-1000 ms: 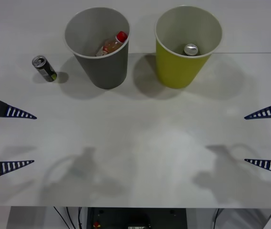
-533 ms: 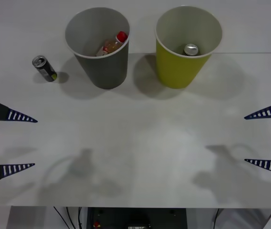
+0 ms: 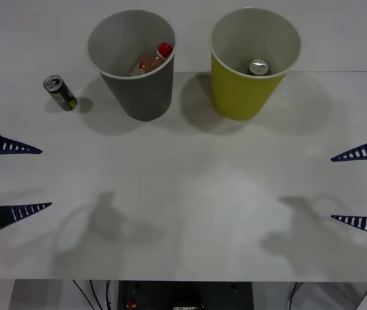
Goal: Put the can into the green bin and the plastic bottle into the gray bin
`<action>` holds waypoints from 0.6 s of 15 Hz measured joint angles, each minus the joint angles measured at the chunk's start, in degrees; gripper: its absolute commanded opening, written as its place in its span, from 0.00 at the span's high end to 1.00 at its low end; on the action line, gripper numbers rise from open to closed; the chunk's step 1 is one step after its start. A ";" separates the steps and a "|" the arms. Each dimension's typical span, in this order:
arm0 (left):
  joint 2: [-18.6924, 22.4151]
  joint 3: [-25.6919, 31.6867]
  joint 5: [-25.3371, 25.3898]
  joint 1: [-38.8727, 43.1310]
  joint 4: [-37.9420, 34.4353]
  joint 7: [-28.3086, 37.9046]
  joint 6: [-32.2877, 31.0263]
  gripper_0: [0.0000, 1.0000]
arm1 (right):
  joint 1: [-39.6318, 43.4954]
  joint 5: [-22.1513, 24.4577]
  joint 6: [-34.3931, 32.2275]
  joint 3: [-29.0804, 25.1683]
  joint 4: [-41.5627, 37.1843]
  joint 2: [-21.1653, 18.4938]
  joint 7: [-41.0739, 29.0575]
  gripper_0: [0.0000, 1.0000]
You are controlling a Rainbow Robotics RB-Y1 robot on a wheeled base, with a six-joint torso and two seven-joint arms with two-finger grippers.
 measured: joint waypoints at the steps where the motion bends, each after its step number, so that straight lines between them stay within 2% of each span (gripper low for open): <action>1: -0.03 0.00 -0.93 0.04 0.01 2.69 1.49 0.00 | 0.00 0.00 0.00 0.00 0.00 0.00 0.00 0.00; 4: -0.17 -0.08 -4.20 1.62 -0.47 11.44 8.04 0.00 | 0.00 0.00 0.00 0.00 0.00 0.00 0.00 0.00; 6: -0.77 -0.05 -9.03 3.62 -2.55 18.10 13.54 0.00 | 0.00 0.00 0.00 0.00 0.00 0.00 0.00 0.00; 9: -4.49 -0.39 -17.04 5.50 -4.73 27.74 19.50 0.00 | 0.00 0.00 0.00 0.00 0.00 0.00 0.00 0.00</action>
